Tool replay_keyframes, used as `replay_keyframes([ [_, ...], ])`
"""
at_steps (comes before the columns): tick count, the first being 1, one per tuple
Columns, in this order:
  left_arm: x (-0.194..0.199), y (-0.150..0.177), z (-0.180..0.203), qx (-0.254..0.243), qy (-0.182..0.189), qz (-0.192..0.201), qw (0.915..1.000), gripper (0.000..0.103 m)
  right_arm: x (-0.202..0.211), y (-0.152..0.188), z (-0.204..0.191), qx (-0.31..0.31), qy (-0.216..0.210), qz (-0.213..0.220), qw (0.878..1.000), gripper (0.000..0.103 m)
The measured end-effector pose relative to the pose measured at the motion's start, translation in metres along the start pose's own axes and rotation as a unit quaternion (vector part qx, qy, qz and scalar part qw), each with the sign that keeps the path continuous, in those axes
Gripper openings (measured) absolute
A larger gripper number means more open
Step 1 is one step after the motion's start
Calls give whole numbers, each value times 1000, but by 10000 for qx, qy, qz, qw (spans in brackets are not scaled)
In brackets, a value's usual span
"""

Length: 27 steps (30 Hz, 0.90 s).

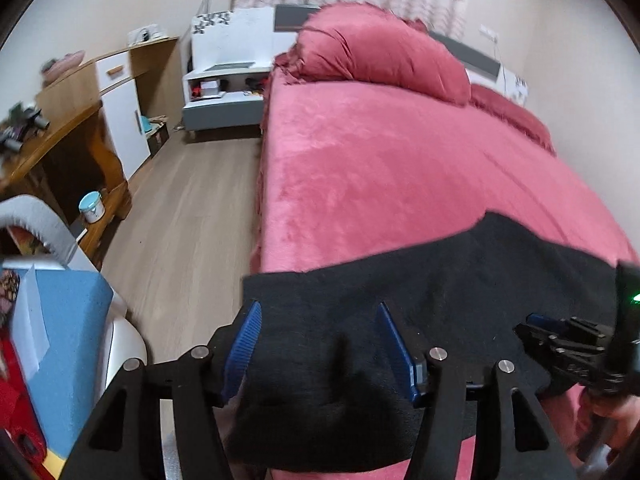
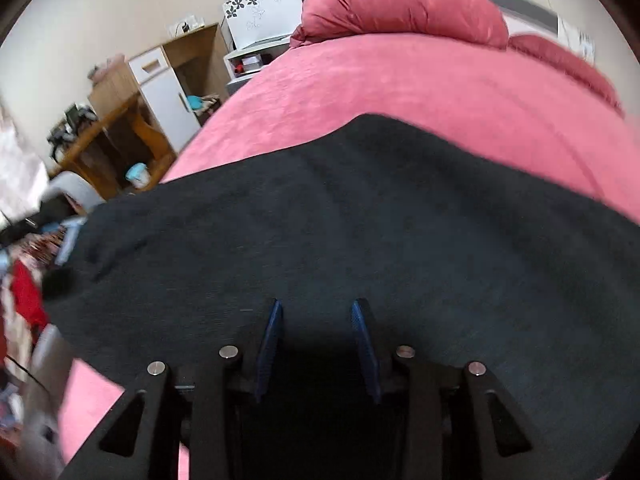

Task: Fold large clothes

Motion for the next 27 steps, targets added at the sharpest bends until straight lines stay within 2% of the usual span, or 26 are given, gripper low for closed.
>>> replay_keyframes([
  [2, -10, 6, 3, -114, -105, -119, 9998, 61, 4, 4, -2, -105, -143, -13, 9998, 38],
  [7, -38, 34, -15, -476, -782, -578, 9941, 58, 10, 23, 6, -145, -461, -67, 9988, 39],
  [10, -44, 47, -30, -362, -708, -645, 9947, 65, 13, 28, 15, -221, -657, -118, 9975, 38],
  [13, -42, 48, -32, -198, -666, -668, 9953, 65, 21, 29, 32, -341, -695, -124, 9969, 38],
  [15, -39, 46, -31, -117, -683, -707, 9951, 65, 30, 23, 47, -504, -622, 110, 9967, 38],
  [19, -26, 38, -25, 53, -683, -634, 9956, 64, 51, 20, 106, -1083, -160, 407, 9932, 39],
  [22, -13, 25, -10, 45, -580, -404, 9975, 64, 55, 26, 150, -1416, 228, 400, 9888, 39],
  [25, -9, 10, 17, -211, -466, -250, 9984, 64, 54, 32, 180, -1660, 598, 360, 9836, 39],
  [27, -11, 1, 40, -410, -331, -219, 9984, 64, 46, 34, 187, -1813, 572, 253, 9814, 39],
])
Point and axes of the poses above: each gripper's, at about its wrist camera, not at the fingertips, and x roughly against the way its jaws point, z to its right, y to its underside, the point moved 9 cm from there along -x, roughly the way its jaws point, and after that the axes turned 7 degrees about y, right-handed, at the moved point
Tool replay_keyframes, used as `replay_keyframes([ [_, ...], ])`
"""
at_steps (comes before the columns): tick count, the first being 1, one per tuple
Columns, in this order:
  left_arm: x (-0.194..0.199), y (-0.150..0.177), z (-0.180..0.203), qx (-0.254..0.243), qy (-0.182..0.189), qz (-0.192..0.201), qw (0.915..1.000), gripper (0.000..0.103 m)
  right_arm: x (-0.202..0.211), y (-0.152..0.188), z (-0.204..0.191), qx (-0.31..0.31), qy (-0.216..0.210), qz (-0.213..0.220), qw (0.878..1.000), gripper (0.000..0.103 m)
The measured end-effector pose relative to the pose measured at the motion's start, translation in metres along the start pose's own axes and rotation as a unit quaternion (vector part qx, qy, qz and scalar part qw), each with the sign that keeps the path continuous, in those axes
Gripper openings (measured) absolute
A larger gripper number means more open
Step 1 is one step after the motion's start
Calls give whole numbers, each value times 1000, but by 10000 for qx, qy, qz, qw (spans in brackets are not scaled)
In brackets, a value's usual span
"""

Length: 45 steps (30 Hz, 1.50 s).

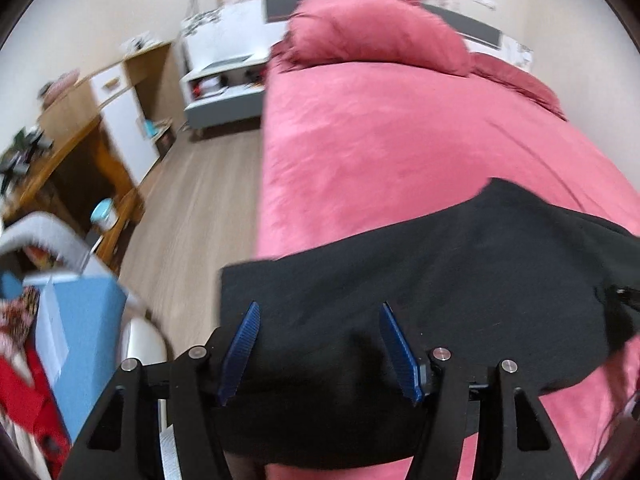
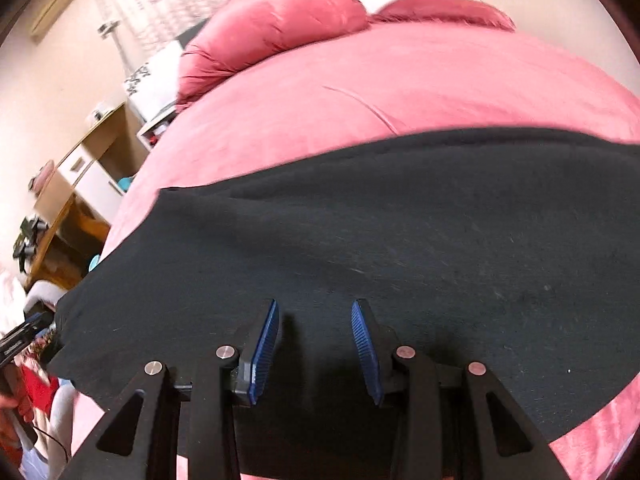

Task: Fold large clothes

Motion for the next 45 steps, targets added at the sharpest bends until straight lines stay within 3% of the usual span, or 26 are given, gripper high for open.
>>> replay_keyframes([
  [2, -5, -7, 20, -150, 118, 7, 9998, 64, -9, 8, 5, -132, -131, -161, 9997, 40],
  [8, -48, -4, 99, -776, 688, -290, 9942, 64, -1, 18, 12, 202, -130, -36, 9997, 41],
  [10, -66, 14, 113, -1096, 594, -602, 9904, 64, 4, 17, 18, 206, -261, -85, 9994, 41],
  [13, -66, 27, 116, -1372, 488, -449, 9883, 64, 16, 8, 40, 73, -379, 23, 9993, 41],
  [18, -56, 45, 103, -1552, 579, -448, 9852, 68, 24, -8, 134, -421, 299, 43, 9987, 41],
  [21, -49, 44, 99, -1280, 690, -479, 9882, 67, 40, -26, 199, -1015, 271, 172, 9943, 41],
  [25, -35, 13, 111, -1203, 883, 108, 9887, 67, 68, -75, 288, -1786, 520, 609, 9807, 42],
  [27, -44, -2, 115, -1203, 669, 184, 9903, 69, 73, -106, 331, -1733, 1044, 655, 9771, 43],
  [31, -82, 2, 111, -1024, 472, -328, 9931, 70, 69, -151, 413, -2008, 1872, 375, 9609, 45],
  [34, -89, 7, 111, -1029, 451, -223, 9934, 73, 51, -154, 451, -2332, 1967, -71, 9523, 53],
  [36, -80, 7, 112, -899, 396, -383, 9944, 71, 36, -143, 457, -2366, 1987, -526, 9496, 53],
  [37, -75, 4, 114, -846, 428, -405, 9947, 65, 34, -138, 454, -2247, 1996, -631, 9517, 49],
  [39, -57, -11, 126, -853, 670, -188, 9939, 62, 44, -134, 440, -1761, 2008, -393, 9629, 7],
  [42, -43, -46, 154, -1138, 908, 293, 9889, 64, 66, -119, 401, -1103, 1299, 129, 9853, 0],
  [45, -53, -78, 190, -1391, 1192, 459, 9820, 64, 67, -74, 382, -729, 1187, -159, 9901, 0],
])
Point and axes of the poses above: each gripper's, at about its wrist camera, not at the fingertips, and x roughly against the way its jaws point, z to its right, y to its underside, the point moved 9 cm from there along -x, roughly the way its jaws point, and after that the axes turned 7 degrees about y, right-handed, at the moved point
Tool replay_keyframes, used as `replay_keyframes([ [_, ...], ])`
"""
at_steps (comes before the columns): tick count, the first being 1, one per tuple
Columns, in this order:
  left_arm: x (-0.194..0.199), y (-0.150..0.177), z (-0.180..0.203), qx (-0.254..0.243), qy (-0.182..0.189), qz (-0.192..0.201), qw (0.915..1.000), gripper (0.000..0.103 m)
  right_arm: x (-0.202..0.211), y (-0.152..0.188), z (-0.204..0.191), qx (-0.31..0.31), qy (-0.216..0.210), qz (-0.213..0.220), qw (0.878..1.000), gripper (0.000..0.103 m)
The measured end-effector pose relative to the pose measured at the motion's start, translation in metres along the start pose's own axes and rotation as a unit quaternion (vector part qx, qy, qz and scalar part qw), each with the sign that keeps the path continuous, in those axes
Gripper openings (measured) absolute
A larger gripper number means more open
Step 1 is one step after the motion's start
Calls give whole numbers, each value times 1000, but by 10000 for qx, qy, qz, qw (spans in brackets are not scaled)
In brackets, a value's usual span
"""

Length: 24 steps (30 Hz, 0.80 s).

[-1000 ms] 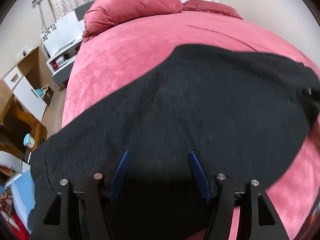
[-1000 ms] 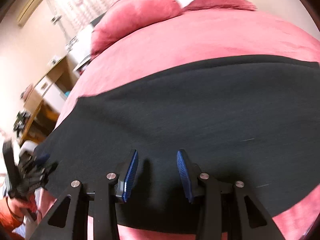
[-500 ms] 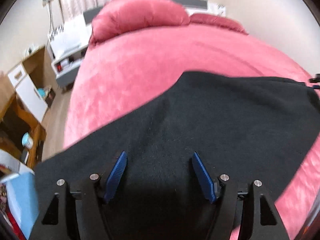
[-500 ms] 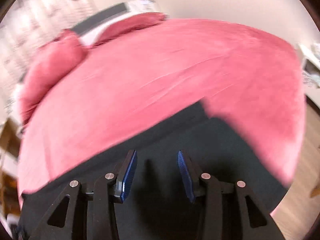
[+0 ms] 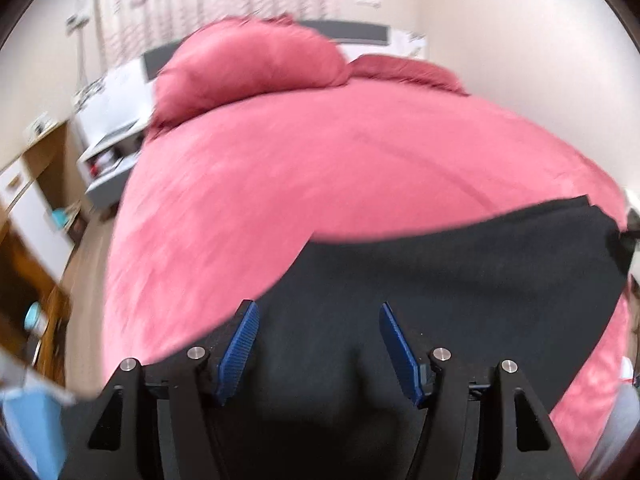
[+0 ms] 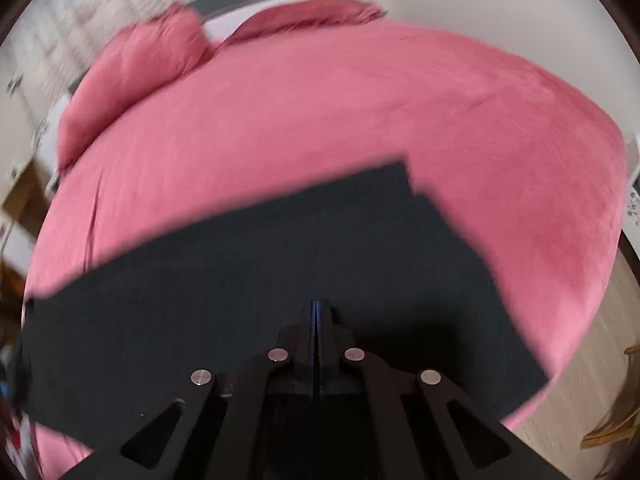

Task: Fold large clothes
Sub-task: 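Grasp the garment edge with the left tool while the right tool grasps the hem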

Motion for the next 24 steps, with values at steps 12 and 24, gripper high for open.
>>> replay_keyframes([
  [12, -118, -23, 36, -1423, 37, -854, 9861, 73, -44, -94, 89, -1434, 293, -326, 9887, 60],
  [24, -83, 20, 31, -1484, 233, -261, 9883, 78, 22, -8, 33, 364, -629, 614, 9955, 10],
])
Point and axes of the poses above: each gripper's, at about its wrist camera, not at the fingertips, and x roughly against the way its jaws point, z to its right, y to its underside, the point moved 9 cm from there along -x, roughly the way its jaws point, and after that the axes turned 7 degrees about y, right-handed, at the moved point
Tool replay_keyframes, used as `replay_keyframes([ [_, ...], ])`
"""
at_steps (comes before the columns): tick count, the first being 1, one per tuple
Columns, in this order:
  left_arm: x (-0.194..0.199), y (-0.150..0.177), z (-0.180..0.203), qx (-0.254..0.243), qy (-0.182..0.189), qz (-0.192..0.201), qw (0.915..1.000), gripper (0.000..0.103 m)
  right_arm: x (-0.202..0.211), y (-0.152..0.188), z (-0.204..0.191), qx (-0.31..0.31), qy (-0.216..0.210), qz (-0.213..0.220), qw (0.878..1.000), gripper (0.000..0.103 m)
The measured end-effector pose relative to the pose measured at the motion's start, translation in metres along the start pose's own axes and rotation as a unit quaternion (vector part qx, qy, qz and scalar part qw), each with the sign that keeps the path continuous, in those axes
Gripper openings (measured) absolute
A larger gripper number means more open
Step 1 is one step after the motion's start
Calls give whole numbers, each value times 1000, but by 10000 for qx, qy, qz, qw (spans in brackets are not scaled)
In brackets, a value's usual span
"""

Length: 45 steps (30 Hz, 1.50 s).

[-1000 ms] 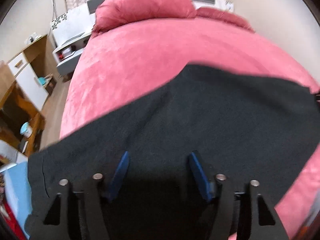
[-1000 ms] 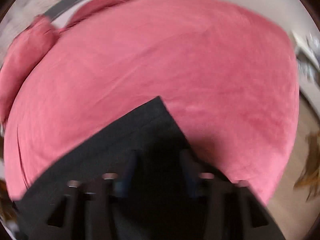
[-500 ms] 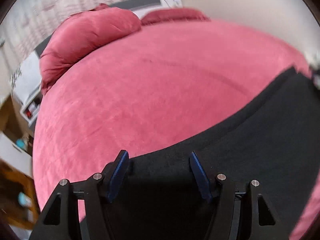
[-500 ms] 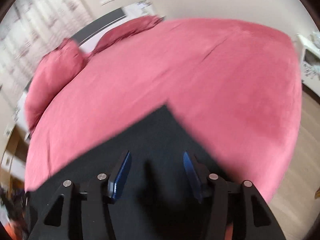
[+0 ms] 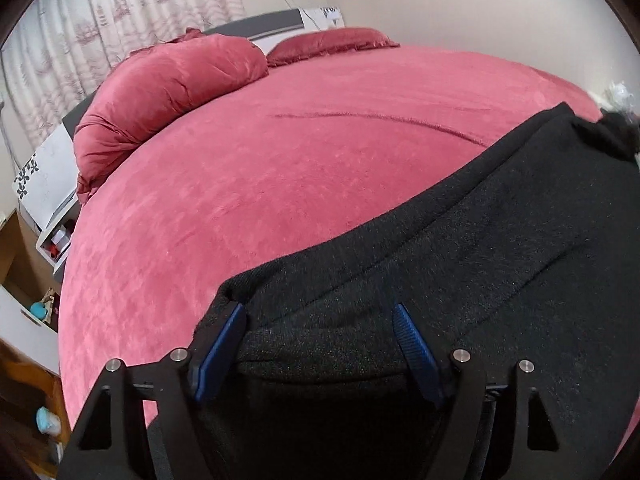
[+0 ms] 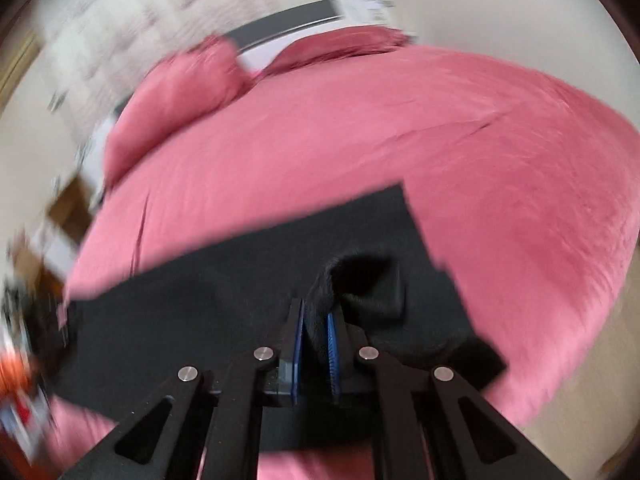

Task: Fold large clothes

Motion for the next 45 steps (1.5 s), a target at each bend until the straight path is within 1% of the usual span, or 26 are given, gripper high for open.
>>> replay_keyframes([
  [2, 2, 3, 3, 3, -11, 10, 10000, 78, -15, 31, 6, 22, 270, -548, 9981, 18],
  [3, -1, 2, 3, -2, -9, -1, 10000, 78, -21, 33, 10, -117, 235, -638, 9976, 20],
  [8, -7, -3, -6, -2, -8, 19, 10000, 78, -13, -1, 26, -1340, -430, -127, 9900, 47],
  [10, -9, -3, -6, -11, -28, 41, 10000, 78, -26, -13, 33, -1639, -453, -288, 9850, 48],
  [12, -10, -2, -5, -10, -22, 37, 10000, 78, -44, -9, 38, -1946, -376, -647, 9780, 49],
  [13, -13, -2, -6, -4, -14, 29, 10000, 78, -54, -12, 41, -2114, -371, -812, 9733, 39],
  [14, -13, -3, -7, 0, -14, 23, 10000, 78, -63, -17, 48, -2336, -204, -859, 9683, 10],
  [15, -11, -4, -7, -2, -27, 18, 10000, 76, -57, -17, 45, -2434, -183, -808, 9664, 7],
  [16, -9, -5, -8, -8, -80, 33, 10000, 62, -56, -30, 46, -2505, -222, -663, 9656, 7],
  [17, -7, -7, -11, -8, -189, 55, 9998, 53, -47, -48, 44, -2457, -189, -415, 9683, 6],
  [18, -5, -8, -17, 66, -350, 86, 9993, 46, -33, -72, 41, -2320, -199, 91, 9725, 6],
  [20, -4, -8, -22, 192, -371, 131, 9990, 43, -11, -112, 38, -2078, -156, 960, 9733, 3],
  [21, -5, -7, -22, 152, -420, 120, 9989, 43, -10, -131, 37, -1962, -90, 1235, 9727, 3],
  [23, -6, -7, -18, -18, -612, 139, 9980, 43, -29, -146, 36, -1770, 185, 1313, 9752, 3],
  [24, -7, -7, -16, -78, -678, 142, 9976, 44, -50, -148, 35, -1611, 442, 1181, 9788, 3],
  [26, -8, -6, -15, -106, -689, 137, 9975, 44, -93, -139, 36, -1453, 863, 635, 9836, 6],
  [27, -9, -6, -16, -76, -659, 134, 9977, 45, -114, -123, 38, -1488, 941, 146, 9843, 8],
  [28, -9, -5, -18, 11, -583, 131, 9982, 45, -125, -115, 44, -1543, 1140, -119, 9814, 15],
  [29, -9, -5, -21, 95, -502, 135, 9986, 46, -125, -111, 51, -1715, 1267, -99, 9770, 24],
  [31, -10, -4, -27, 308, -297, 145, 9990, 46, -95, -105, 65, -2185, 1252, 398, 9670, 39],
  [33, -11, -4, -29, 409, -199, 136, 9989, 46, -59, -95, 81, -2638, 1227, 867, 9528, 41],
  [35, -9, -6, -28, 454, -162, 107, 9988, 46, -31, -70, 93, -3094, 1050, 1050, 9393, 45],
  [38, 3, -9, -27, 569, -183, 66, 9982, 46, -10, -14, 105, -3761, 490, 736, 9223, 45],
  [40, 23, -8, -21, 755, -149, 198, 9968, 52, -1, 25, 105, -4137, 87, 679, 9078, 47],
  [42, 38, -1, -7, 1122, 301, 258, 9929, 57, 2, 49, 99, -4404, -366, 660, 8946, 47],
  [45, 45, 21, 13, 1469, 717, 48, 9865, 67, -6, 68, 79, -4408, -926, 602, 8908, 47],
])
Point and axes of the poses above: each gripper's, at about its wrist camera, not at the fingertips, and x roughly against the way its jaws point, z to its right, y to its underside, the point moved 9 cm from there along -x, roughly the way its jaws point, and after that the axes turned 7 degrees about y, right-handed, at the moved point
